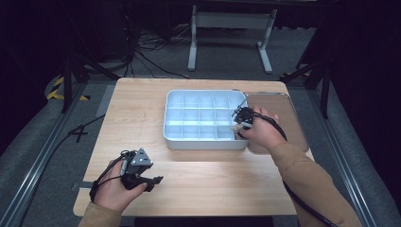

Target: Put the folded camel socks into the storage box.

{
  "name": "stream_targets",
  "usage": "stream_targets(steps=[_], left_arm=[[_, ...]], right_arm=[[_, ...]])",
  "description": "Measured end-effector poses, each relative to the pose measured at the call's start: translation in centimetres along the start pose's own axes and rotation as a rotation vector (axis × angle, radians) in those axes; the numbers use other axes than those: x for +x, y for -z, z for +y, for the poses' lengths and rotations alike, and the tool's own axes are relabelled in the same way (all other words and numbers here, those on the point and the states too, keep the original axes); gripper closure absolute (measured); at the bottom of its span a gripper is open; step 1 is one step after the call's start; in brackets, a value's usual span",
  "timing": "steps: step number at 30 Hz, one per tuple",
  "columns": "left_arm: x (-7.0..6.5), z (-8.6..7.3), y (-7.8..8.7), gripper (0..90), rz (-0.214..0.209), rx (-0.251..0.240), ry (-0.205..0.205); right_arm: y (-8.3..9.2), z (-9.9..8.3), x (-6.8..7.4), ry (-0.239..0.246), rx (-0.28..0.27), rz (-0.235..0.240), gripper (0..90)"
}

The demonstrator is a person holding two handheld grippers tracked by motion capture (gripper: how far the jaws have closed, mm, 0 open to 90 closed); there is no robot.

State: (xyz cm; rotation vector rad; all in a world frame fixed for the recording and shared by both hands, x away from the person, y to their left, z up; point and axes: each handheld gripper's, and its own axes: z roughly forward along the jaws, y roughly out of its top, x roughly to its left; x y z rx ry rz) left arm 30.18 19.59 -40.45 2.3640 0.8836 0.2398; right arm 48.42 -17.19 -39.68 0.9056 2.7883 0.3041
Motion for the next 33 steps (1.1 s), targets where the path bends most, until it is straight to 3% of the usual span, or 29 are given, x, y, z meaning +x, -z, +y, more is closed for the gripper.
stream_targets(steps=[5,9,16,24,26,30,33], left_arm=[[0.0,-0.3,0.3,39.2,0.013,0.001,-0.008],[0.0,-0.6,0.4,39.2,0.008,-0.001,0.011],[0.0,-0.7,0.4,39.2,0.014,-0.002,0.010],[0.0,-0.3,0.2,39.1,0.005,-0.003,0.006],[0.0,-0.1,0.1,39.1,0.007,0.001,0.000],[0.1,0.1,0.0,39.1,0.005,0.003,-0.022],[-0.1,0.2,-0.2,39.1,-0.002,-0.002,-0.007]], right_arm=[[-1.2,0.2,-0.1,-0.005,0.041,0.015,75.9],[-2.2,0.3,-0.4,-0.023,0.064,0.036,75.6],[-2.6,0.2,-0.8,-0.050,0.062,0.054,75.0],[-1.5,-0.4,-0.8,-0.046,-0.010,0.079,63.2],[-0.8,-0.7,-0.6,-0.046,-0.036,0.065,58.8],[0.9,-1.2,-0.7,-0.059,-0.102,0.070,57.2],[1.7,-1.5,-0.7,-0.059,-0.138,0.064,56.7]])
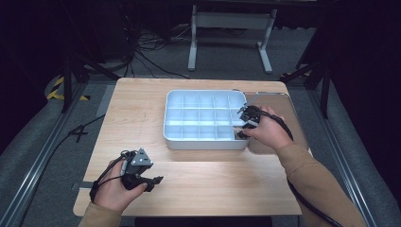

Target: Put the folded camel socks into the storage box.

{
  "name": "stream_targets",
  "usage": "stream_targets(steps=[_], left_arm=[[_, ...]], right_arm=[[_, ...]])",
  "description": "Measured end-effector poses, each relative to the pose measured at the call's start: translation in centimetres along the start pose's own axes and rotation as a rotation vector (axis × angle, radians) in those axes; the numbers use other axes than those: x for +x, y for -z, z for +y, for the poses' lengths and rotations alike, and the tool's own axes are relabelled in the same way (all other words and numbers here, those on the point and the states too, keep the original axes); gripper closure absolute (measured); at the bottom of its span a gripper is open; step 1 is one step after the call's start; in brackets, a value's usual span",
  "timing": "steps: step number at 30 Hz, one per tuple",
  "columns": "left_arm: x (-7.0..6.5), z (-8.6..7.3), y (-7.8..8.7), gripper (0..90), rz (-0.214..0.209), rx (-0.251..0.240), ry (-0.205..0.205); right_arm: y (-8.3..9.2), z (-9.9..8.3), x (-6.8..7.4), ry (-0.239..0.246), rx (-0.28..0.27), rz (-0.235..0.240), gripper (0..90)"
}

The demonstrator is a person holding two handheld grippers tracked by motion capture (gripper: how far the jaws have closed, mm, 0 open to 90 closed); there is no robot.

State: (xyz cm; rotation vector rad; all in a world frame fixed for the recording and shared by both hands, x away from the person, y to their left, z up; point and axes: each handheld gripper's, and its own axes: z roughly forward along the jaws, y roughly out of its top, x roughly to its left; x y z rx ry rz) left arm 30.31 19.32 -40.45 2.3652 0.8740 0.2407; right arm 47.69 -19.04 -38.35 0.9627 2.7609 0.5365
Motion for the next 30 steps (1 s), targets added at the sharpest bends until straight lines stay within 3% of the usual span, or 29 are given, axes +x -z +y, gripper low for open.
stream_targets(steps=[5,14,26,30], left_arm=[[0.1,0.1,0.0,39.0,-0.002,0.000,-0.010],[0.0,0.6,0.0,39.0,-0.012,-0.007,-0.016],[0.1,1.6,-0.4,39.0,-0.059,-0.029,-0.025],[0.0,1.8,-0.5,39.0,-0.067,-0.033,-0.029]], right_arm=[[2.1,-0.7,0.3,-0.010,-0.112,0.022,55.9],[4.7,-2.6,0.9,-0.001,-0.256,0.054,55.0],[7.4,-5.7,2.4,0.047,-0.385,0.108,52.7],[7.7,-6.7,3.2,0.050,-0.418,0.152,51.7]])
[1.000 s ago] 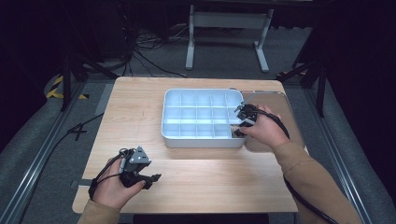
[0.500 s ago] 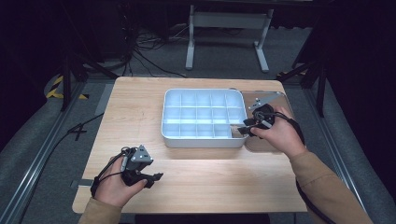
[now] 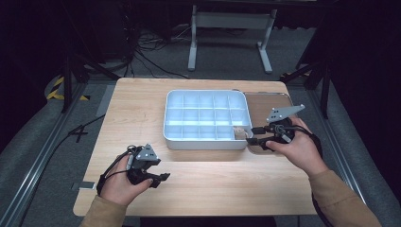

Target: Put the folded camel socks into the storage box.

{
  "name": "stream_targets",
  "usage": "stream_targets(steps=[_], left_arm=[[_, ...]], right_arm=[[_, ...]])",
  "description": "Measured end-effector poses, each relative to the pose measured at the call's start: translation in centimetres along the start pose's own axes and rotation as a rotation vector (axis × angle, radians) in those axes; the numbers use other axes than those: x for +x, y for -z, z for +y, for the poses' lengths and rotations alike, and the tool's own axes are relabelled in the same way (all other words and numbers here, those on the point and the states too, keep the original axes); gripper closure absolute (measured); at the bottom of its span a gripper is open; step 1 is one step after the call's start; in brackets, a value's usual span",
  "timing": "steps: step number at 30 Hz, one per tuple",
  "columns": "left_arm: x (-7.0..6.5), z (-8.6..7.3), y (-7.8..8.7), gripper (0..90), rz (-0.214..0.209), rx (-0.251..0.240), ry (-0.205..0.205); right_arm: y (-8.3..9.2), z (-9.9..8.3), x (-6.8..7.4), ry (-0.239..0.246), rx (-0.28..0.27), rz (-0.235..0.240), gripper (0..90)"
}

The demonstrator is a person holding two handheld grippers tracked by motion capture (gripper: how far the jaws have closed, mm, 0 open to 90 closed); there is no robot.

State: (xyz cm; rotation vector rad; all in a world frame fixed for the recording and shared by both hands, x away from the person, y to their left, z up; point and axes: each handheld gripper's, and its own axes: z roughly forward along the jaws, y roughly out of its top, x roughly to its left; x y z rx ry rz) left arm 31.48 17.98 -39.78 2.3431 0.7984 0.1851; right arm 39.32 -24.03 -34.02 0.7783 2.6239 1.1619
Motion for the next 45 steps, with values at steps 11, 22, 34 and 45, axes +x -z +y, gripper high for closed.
stream_targets(steps=[11,22,34,45], left_arm=[[-0.1,0.1,-0.1,38.8,-0.022,0.004,0.004],[-0.1,0.0,-0.1,38.8,-0.018,0.013,0.000],[0.0,0.0,-0.1,38.7,-0.012,0.018,-0.003],[0.0,-0.2,-0.5,38.3,-0.015,0.043,0.001]], right_arm=[[0.0,-2.0,2.4,0.024,-0.008,0.041,49.6],[-0.2,-3.9,4.3,0.028,-0.053,0.031,49.5],[-1.9,-6.2,4.9,0.005,-0.060,0.034,49.2],[-4.6,-8.3,5.3,0.004,0.036,0.034,47.6]])
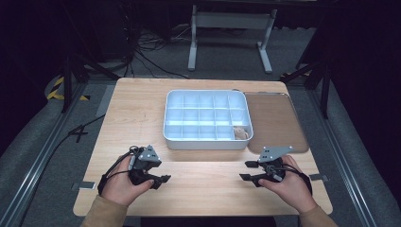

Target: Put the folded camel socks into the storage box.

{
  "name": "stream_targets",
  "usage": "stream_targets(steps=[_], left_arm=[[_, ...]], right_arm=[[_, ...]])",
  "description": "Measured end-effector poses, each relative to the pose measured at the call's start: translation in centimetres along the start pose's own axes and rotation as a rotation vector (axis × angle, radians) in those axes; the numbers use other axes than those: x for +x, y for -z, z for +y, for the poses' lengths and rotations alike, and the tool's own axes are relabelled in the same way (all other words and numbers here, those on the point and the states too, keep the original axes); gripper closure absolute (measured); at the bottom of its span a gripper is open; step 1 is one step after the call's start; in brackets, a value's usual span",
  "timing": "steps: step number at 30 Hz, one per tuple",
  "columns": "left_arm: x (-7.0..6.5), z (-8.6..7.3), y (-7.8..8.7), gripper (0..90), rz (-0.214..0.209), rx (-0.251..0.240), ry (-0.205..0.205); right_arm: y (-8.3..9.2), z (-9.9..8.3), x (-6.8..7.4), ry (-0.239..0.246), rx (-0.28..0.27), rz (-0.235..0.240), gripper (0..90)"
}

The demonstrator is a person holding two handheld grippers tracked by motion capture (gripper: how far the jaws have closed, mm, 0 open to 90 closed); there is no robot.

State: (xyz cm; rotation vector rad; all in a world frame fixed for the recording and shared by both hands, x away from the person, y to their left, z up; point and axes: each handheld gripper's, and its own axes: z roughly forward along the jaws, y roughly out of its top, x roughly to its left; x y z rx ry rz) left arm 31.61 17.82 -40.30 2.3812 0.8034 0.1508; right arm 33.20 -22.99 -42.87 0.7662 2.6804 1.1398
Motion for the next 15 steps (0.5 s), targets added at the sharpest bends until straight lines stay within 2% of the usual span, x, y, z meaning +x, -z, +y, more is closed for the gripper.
stream_targets(steps=[4,11,15], left_arm=[[0.1,-0.1,-0.2,37.9,-0.004,0.021,0.008],[0.6,-0.5,-0.7,36.1,-0.009,0.053,0.018],[0.8,-0.8,-1.2,34.4,-0.014,0.077,0.033]], right_arm=[[-0.8,-0.5,0.1,0.004,0.023,-0.003,46.8],[-2.4,-2.3,0.3,0.005,0.005,-0.025,45.3],[-2.5,-2.4,0.3,-0.002,-0.015,-0.023,45.1]])
